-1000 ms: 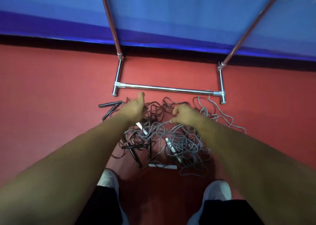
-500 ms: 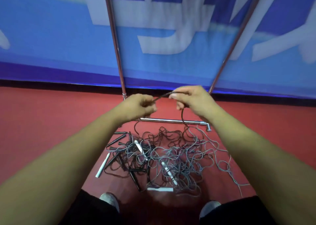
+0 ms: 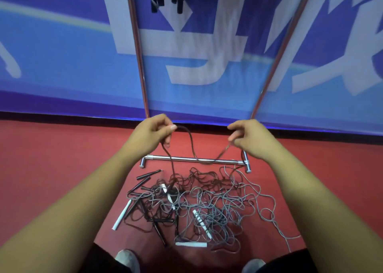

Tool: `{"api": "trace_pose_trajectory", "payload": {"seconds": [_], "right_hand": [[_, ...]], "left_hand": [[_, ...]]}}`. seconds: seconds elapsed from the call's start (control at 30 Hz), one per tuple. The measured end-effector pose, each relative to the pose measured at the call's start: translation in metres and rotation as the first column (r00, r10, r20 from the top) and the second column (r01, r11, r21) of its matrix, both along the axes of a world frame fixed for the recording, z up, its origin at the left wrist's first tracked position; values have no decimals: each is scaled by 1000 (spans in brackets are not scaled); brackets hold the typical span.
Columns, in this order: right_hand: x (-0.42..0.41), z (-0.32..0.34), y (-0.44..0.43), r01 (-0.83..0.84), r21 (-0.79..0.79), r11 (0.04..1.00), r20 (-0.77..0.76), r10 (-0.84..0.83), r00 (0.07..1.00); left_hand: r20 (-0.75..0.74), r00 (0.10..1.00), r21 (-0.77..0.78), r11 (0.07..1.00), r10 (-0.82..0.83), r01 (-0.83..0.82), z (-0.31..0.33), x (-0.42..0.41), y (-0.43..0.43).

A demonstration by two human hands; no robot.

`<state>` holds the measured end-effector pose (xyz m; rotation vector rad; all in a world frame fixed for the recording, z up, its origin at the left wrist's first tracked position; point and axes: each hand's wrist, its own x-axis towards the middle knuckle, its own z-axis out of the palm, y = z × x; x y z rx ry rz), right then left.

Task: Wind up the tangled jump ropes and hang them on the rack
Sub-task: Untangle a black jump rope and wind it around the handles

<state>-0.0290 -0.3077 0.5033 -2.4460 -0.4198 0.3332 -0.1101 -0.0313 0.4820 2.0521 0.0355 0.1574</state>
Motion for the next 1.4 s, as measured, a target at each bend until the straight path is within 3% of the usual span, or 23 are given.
{"api": "trace_pose_trajectory", "payload": {"seconds": [0.07,0.1,0.2,0.23,0.37,0.5,0.63,0.73,0.93,1.03,1.1,1.13,1.2,1.27,1.33,1.4], "right_hand": [[-8,-1,13,-104,-174,979,-27,101,994],[-12,0,23,-135,-132,982,-46,130,990],[-28,0,46,-121,293,948,-196,184,963],[-32,-1,51,-117,366,923,-221,208,953],[-35,4,52,-213,373,903,-22,238,971],[-27,11,48,-124,532,838,-8,152,988],[-15,12,36,91,711,698,-86,-42,995],[-5,12,21,164,682,713,-63,-166,984],[13,-28,5,299,433,850,64,-361,931],[17,-40,-3,232,146,962,47,-241,969],[10,-38,-3,70,-116,991,-78,-79,994],[8,-37,-1,-21,-174,984,-122,-1,993],[-2,-33,9,-156,-90,984,-151,142,978],[-11,-35,22,-197,148,969,-182,222,958],[-18,-36,32,-211,312,926,-212,285,935],[-20,-33,35,-218,380,899,-202,310,929]], "left_hand": [[27,1000,35,999,6,-7,11,-1,-9],[31,1000,49,999,2,-4,14,-1,-13],[24,998,70,996,-61,60,22,0,-24],[25,996,70,995,-80,78,23,0,-26],[-8,983,41,982,-186,186,24,2,-21],[-241,906,84,923,-348,377,1,11,-8],[-533,809,311,832,-247,459,-48,19,15],[-590,790,308,857,-170,414,-73,19,40],[-389,919,378,898,-66,224,-86,17,56],[-261,965,243,966,-24,90,-69,19,37],[-211,976,67,995,-52,68,-49,19,19],[-195,976,10,995,-97,101,-39,19,10],[-191,953,-54,972,-235,229,-22,16,-6],[-208,913,-117,935,-352,334,-15,12,-18],[-210,901,-154,923,-379,353,-14,11,-26],[-201,912,-158,931,-356,329,-13,12,-28]]}}
